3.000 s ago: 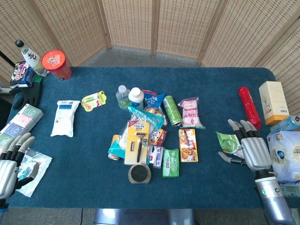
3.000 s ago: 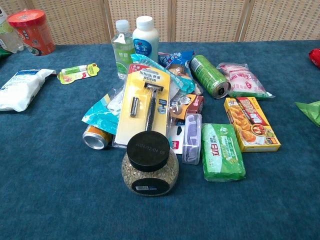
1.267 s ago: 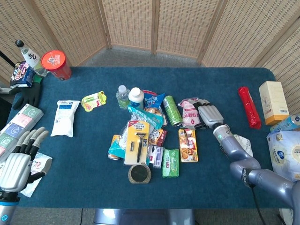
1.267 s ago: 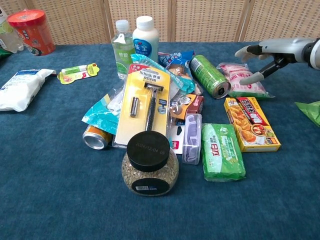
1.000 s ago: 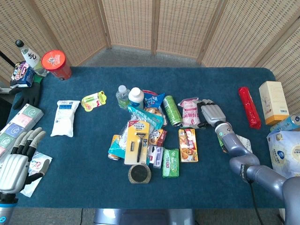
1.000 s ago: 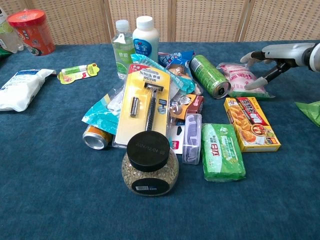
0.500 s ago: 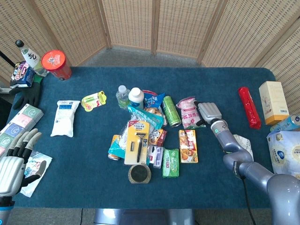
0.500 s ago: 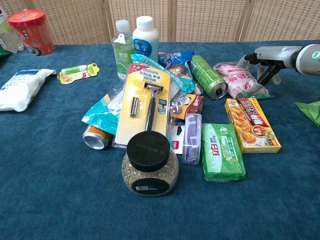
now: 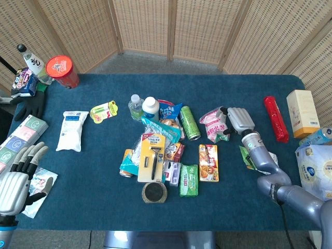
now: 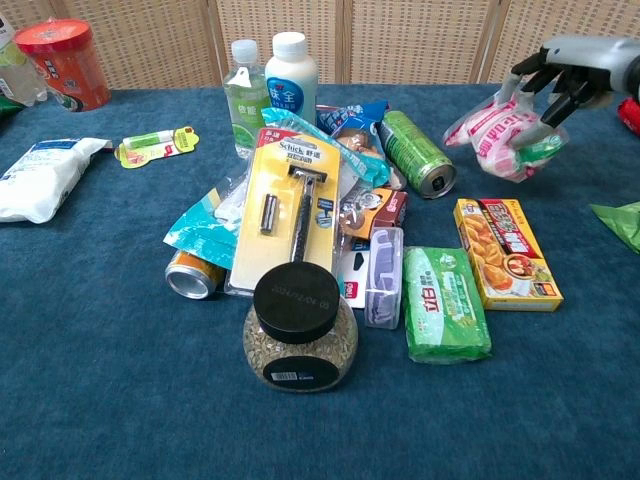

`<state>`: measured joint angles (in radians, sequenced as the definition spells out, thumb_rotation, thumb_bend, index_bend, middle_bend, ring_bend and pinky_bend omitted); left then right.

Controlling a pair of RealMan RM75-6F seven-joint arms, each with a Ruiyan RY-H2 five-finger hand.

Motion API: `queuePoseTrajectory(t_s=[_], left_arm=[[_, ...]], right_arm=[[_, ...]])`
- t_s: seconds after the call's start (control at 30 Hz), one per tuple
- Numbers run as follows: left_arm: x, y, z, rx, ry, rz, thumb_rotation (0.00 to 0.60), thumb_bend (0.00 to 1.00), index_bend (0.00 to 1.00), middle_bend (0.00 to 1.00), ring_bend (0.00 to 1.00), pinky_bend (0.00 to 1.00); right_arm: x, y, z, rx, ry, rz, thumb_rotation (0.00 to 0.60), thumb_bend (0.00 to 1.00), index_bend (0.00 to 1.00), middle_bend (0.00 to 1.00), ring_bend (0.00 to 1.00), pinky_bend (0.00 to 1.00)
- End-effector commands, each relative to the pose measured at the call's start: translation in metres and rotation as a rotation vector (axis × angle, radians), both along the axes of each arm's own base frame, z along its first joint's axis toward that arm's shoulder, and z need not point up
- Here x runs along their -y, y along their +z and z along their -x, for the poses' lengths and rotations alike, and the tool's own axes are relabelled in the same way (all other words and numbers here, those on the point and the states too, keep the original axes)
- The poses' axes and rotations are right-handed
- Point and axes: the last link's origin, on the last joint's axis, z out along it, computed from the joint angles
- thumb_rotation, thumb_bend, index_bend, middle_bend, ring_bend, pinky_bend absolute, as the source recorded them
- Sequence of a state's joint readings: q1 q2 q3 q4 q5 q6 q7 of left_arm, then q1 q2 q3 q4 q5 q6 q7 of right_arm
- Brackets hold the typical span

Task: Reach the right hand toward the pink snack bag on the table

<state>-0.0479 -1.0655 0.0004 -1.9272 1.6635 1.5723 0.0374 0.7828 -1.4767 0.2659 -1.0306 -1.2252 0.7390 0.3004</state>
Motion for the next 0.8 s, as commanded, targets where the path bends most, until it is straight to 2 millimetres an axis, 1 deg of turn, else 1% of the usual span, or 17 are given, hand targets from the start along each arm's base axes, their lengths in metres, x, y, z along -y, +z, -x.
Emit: queuePoseTrajectory(t_s=[0.03, 0.17, 0.27, 0.4, 0.5, 0.6, 0.8], left_arm=[[0.0, -0.001, 0.001, 0.004, -0.001, 0.001, 0.6, 0.48, 0.0, 0.0, 0.0, 0.0], [0.002, -0.003, 0.001, 0.007, -0.005, 0.005, 0.6, 0.48, 0.0, 0.0, 0.0, 0.0], [0.006, -0.004, 0.001, 0.006, -0.005, 0.007, 0.6, 0.48, 0.0, 0.0, 0.0, 0.0], [0.01, -0.002, 0.003, 0.006, -0.003, 0.0, 0.6, 0.48, 0.0, 0.0, 0.0, 0.0], [0.012, 0.0, 0.005, 0.01, -0.001, -0.008, 0.6, 0.48, 0.0, 0.0, 0.0, 0.0], [0.014, 0.001, 0.007, 0.014, 0.001, -0.013, 0.6, 0.48, 0.0, 0.0, 0.0, 0.0], [0.015, 0.003, 0.009, 0.02, -0.008, -0.018, 0.6, 0.48, 0.0, 0.0, 0.0, 0.0]], right_arm=[[-0.009, 0.031, 0.001, 0.078, 0.003, 0.08, 0.6, 0.18, 0.65, 1.0, 1.0, 1.0], [-0.019, 0.056, -0.008, 0.144, 0.031, 0.148, 0.6, 0.18, 0.65, 1.0, 1.0, 1.0], [-0.03, 0.074, -0.021, 0.228, 0.057, 0.18, 0.6, 0.18, 0.65, 1.0, 1.0, 1.0], [-0.041, 0.091, -0.037, 0.289, 0.094, 0.205, 0.6, 0.18, 0.64, 1.0, 1.0, 1.0], [-0.05, 0.098, -0.049, 0.335, 0.119, 0.21, 0.6, 0.18, 0.64, 1.0, 1.0, 1.0], [-0.058, 0.101, -0.059, 0.365, 0.137, 0.203, 0.6, 0.18, 0.64, 1.0, 1.0, 1.0], [-0.067, 0.103, -0.069, 0.372, 0.158, 0.198, 0.6, 0.18, 0.64, 1.0, 1.0, 1.0]])
